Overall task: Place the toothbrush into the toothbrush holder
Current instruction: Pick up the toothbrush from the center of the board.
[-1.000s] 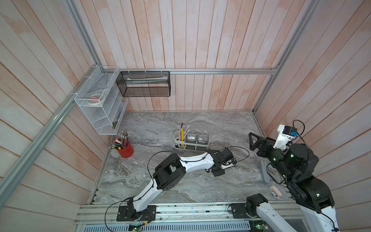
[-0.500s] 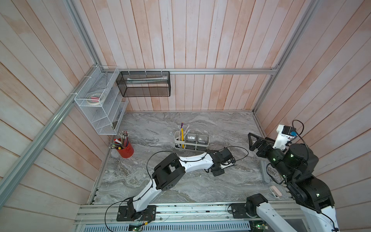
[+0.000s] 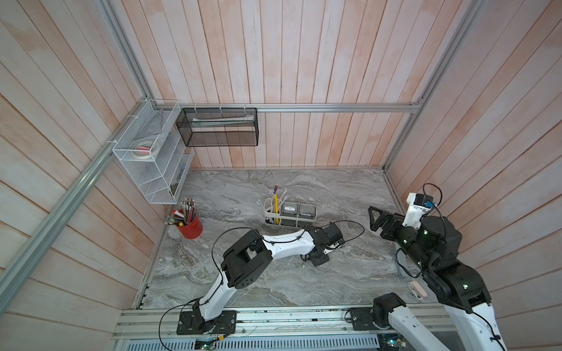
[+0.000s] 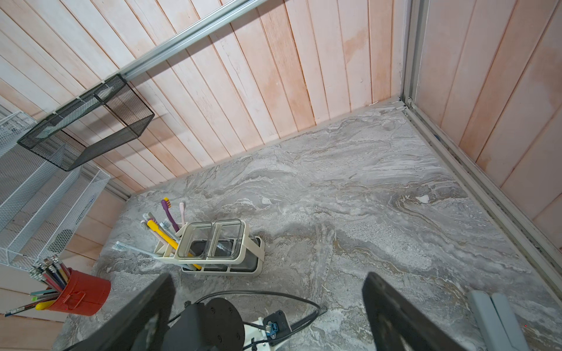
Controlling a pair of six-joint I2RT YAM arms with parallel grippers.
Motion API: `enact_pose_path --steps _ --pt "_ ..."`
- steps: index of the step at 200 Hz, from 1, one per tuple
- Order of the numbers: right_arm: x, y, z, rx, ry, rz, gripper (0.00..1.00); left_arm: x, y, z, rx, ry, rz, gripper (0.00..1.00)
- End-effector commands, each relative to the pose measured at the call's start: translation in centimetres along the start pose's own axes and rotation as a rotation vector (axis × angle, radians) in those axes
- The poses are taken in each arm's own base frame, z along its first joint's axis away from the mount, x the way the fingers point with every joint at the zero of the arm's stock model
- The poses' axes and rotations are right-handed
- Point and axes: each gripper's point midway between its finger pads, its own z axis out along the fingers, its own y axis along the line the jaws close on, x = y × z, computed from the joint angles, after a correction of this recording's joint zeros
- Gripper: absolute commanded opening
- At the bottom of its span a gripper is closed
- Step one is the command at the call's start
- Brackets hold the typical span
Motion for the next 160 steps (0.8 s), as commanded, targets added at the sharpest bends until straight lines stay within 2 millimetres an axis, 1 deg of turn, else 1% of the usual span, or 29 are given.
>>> enact_pose_path --steps 1,51,80,128,146,160 --pt "0.9 -0.2 0.4 -0.002 0.018 0.032 0.98 0.4 0.8 -1.7 -0.036 -0.013 -0.031 0.0" --pt "3.7 -1.1 1.7 -0.001 0.074 0.098 0.98 0.0 1.4 -4.3 -0.053 -0.084 -0.081 0.0" --pt "4.9 -1.4 2.1 -0.004 0.097 0.135 0.98 -0.2 1.5 -5.4 -0.053 -0.119 -0.106 0.0" --pt "7.5 -1.4 3.3 -0.037 0.162 0.194 0.97 0.3 2.5 -6.9 -0.081 -0.169 -0.169 0.0" --pt "8.2 -1.5 3.7 -0.045 0.179 0.212 0.96 0.2 3.0 -7.9 -0.104 -0.199 -0.198 0.0" --pt "8.3 -1.5 3.7 -0.048 0.18 0.228 0.95 0.0 3.7 -8.9 -0.124 -0.232 -0.23 0.0"
